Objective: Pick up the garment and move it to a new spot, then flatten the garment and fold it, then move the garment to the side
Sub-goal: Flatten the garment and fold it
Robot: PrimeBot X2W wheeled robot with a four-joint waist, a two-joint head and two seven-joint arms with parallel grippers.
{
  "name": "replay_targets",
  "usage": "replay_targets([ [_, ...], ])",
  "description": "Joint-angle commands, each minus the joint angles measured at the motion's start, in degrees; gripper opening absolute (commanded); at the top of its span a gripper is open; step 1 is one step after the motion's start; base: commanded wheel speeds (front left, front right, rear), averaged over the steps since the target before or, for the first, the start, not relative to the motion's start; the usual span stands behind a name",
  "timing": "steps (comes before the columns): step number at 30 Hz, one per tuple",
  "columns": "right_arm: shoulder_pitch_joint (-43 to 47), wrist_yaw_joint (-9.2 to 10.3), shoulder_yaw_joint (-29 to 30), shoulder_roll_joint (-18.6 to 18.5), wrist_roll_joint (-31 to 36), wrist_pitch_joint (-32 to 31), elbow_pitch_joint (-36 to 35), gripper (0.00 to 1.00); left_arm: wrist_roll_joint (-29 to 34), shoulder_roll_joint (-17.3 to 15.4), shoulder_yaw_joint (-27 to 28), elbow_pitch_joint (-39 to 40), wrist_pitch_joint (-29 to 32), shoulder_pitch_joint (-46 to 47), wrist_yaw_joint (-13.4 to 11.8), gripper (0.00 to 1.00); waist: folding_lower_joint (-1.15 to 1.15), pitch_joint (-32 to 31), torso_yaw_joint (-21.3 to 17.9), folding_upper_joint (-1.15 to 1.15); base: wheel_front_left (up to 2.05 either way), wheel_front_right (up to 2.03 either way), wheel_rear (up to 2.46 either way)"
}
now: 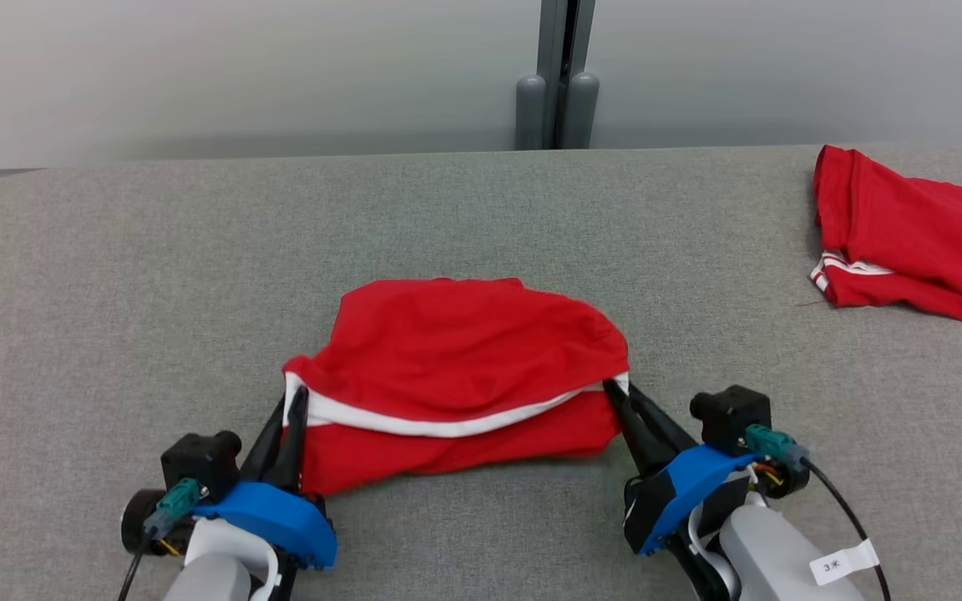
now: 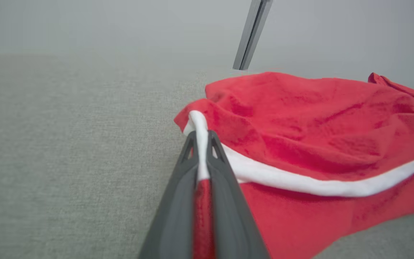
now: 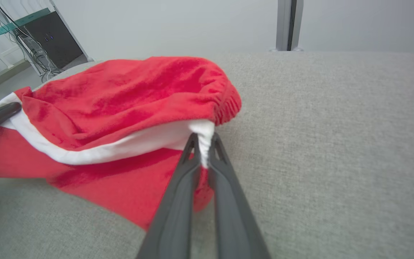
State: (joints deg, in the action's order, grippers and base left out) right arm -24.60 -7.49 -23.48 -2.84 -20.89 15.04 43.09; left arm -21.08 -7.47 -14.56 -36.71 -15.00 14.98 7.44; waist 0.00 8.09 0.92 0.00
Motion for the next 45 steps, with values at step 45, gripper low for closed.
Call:
replay_targets([
  [45, -29.57, -0.01, -0.84, -4.03, -2.36, 0.17, 1.89, 0.0, -8.97, -3.6, -7.32, 6.18, -0.23, 28.18, 0.06, 0.0, 0.0, 16.17, -3.27, 0.0, 0.0, 0.0, 0.0],
])
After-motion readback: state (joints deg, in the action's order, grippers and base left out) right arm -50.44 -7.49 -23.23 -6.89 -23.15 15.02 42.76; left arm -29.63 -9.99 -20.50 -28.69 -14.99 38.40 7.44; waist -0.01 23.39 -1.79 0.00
